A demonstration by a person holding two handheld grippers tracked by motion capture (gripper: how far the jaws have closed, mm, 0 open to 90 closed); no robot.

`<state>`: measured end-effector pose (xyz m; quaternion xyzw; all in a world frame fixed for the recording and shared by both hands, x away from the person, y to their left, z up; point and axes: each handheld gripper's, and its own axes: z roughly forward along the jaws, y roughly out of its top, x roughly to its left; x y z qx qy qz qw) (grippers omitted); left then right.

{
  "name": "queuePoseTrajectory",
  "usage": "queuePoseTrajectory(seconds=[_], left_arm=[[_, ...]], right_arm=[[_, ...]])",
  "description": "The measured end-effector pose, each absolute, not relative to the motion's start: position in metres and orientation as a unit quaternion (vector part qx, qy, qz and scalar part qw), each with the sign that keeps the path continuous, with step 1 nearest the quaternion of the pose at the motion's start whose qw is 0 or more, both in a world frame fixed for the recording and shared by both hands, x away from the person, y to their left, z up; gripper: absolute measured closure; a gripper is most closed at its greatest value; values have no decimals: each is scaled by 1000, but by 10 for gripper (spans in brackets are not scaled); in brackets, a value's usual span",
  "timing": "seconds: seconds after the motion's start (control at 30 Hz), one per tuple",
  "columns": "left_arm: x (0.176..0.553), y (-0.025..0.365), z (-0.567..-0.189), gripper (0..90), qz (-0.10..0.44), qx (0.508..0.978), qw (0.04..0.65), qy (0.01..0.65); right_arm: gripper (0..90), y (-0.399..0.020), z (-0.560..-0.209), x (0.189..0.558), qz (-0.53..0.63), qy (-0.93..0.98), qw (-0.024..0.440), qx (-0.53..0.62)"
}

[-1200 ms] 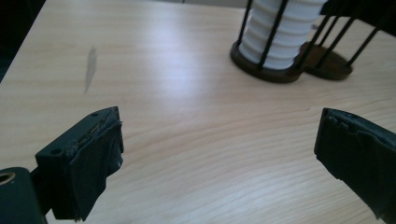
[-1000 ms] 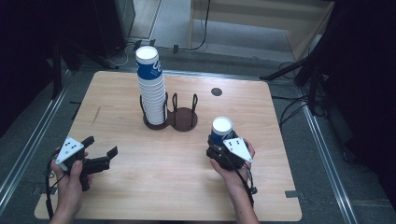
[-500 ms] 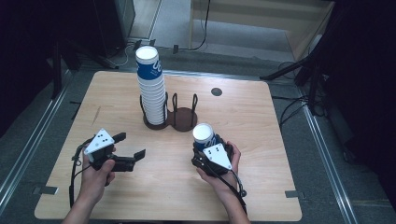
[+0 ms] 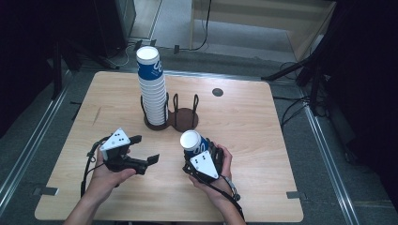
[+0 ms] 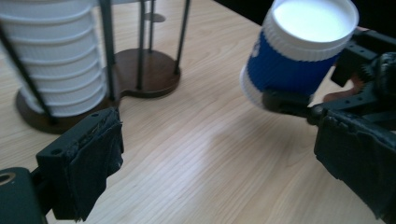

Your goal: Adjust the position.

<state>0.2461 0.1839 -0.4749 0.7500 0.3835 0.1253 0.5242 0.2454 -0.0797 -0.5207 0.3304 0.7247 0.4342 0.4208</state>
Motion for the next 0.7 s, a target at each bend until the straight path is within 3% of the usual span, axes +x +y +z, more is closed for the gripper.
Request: queuePoseTrajectory(seconds=[0.7], left_arm=[[245, 151, -472, 25, 80, 780, 518, 341]], right_arm=[[190, -62, -526, 226, 383, 756, 491, 202]])
